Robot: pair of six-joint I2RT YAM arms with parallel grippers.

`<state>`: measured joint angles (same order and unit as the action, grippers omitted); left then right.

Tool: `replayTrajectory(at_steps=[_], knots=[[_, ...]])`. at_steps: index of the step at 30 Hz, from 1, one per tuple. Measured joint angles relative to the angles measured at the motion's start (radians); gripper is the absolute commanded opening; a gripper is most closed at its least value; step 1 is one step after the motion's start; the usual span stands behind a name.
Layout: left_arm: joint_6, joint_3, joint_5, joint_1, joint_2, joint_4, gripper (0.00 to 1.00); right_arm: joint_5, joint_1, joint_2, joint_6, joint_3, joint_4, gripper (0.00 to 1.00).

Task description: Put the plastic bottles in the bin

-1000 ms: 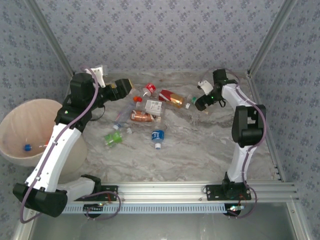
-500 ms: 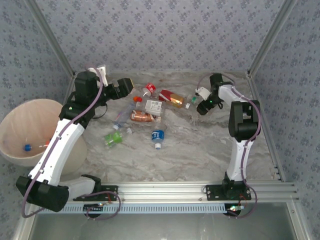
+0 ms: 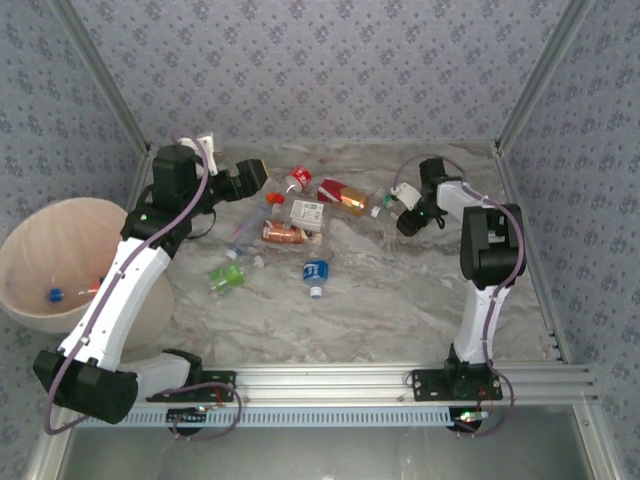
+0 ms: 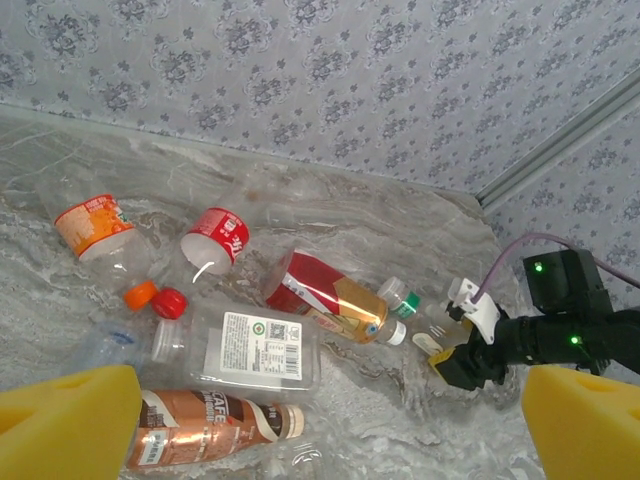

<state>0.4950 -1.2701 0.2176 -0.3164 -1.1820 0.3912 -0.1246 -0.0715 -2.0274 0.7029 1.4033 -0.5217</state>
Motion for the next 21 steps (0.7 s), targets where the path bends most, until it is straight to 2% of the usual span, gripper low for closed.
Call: replayTrajectory(at_steps=[2, 6, 13, 21], knots=[[0.0, 0.002, 0.003, 0.0, 0.0, -0.002, 0.98, 0.01, 0.0, 0.027, -0.025, -0.032, 0.021, 0.55], [0.005, 0.005, 0.009, 0.0, 0.0, -0.021, 0.98, 0.034, 0.0, 0.112, -0.118, -0.097, 0.074, 0.57], [0.033, 0.04, 0.041, -0.013, -0.009, -0.067, 0.98, 0.048, -0.058, 0.411, -0.372, -0.282, 0.269, 0.52], [0.049, 0.051, 0.116, -0.048, -0.061, -0.135, 0.98, -0.064, -0.16, 0.624, -0.705, -0.518, 0.566, 0.49]])
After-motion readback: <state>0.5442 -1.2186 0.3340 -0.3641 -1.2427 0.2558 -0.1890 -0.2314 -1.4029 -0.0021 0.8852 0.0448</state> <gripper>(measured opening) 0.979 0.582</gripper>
